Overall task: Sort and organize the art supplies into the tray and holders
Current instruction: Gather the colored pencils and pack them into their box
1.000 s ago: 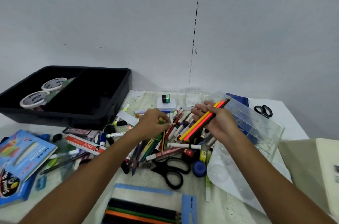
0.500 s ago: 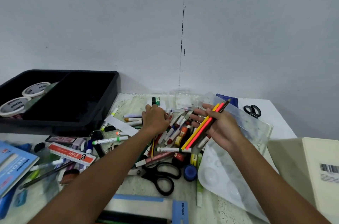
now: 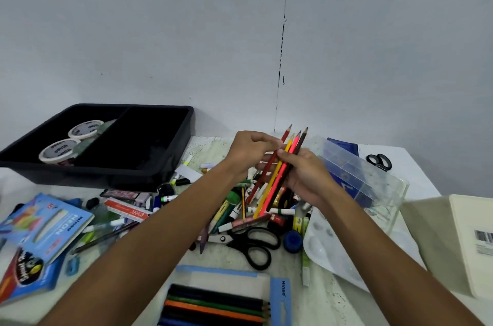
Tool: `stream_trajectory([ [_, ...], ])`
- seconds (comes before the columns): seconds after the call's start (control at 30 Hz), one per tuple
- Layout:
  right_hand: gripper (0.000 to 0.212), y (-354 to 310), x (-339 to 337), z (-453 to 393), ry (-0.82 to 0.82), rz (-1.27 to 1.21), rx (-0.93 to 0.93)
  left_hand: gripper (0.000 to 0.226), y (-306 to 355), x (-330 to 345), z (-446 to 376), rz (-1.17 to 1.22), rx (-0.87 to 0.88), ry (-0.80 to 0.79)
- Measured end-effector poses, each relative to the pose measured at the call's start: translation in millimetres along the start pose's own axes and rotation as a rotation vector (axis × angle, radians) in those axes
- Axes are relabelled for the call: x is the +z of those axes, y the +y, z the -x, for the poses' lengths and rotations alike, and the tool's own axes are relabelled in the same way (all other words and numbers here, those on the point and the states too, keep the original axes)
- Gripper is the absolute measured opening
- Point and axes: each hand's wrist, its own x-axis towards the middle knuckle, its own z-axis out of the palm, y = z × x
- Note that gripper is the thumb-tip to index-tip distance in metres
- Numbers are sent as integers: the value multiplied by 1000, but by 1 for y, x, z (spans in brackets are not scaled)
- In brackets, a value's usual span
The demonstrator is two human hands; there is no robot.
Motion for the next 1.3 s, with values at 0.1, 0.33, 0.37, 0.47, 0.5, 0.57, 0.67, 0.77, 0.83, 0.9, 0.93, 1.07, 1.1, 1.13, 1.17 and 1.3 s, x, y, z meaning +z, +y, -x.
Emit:
stream_trajectory([
  [0.1,24,2,11,8,-45,-15,-25,7,0,-9,14,13,3,18],
  [0.33,13,-4,39,22,59,-218,-103,47,-40,-51,43,267,-172,-37],
  [0.37,13,-4,43,25,70,-239,-127,53,-48,-56,50,339,-212,-64],
  [0.47,10,3,59,33,117,-250,-170,64,-65,-63,66,581,-289,-112],
  [0.5,9,9,65,36,133,-239,-171,67,-67,-63,71,638,-298,-115],
  [0.57,8,20,77,41,155,-208,-169,70,-66,-62,79,675,-286,-104],
  [0.67,10,30,89,46,150,-228,-167,60,-67,-69,89,640,-255,-113],
  [0.77,11,29,96,51,119,-276,-145,40,-66,-86,99,401,-205,-267],
  [0.83,11,30,101,53,90,-273,-126,37,-66,-98,105,227,-169,-411],
  [0.9,11,32,105,56,57,-280,-85,29,-65,-107,110,93,-141,-498],
  [0.93,12,34,107,57,37,-285,-64,24,-65,-110,112,36,-132,-523],
  [1.07,16,42,109,62,45,-224,-5,18,-67,-117,120,-84,-132,-599],
  [1.1,15,43,108,63,81,-148,9,18,-69,-120,121,-93,-136,-613],
  [1.13,20,43,108,64,139,-19,7,19,-70,-123,122,-108,-142,-620],
  [1.17,33,42,106,64,214,149,1,19,-70,-128,123,-132,-152,-624],
  [1.3,106,33,101,68,440,728,-249,21,-70,-147,123,-349,-210,-646],
])
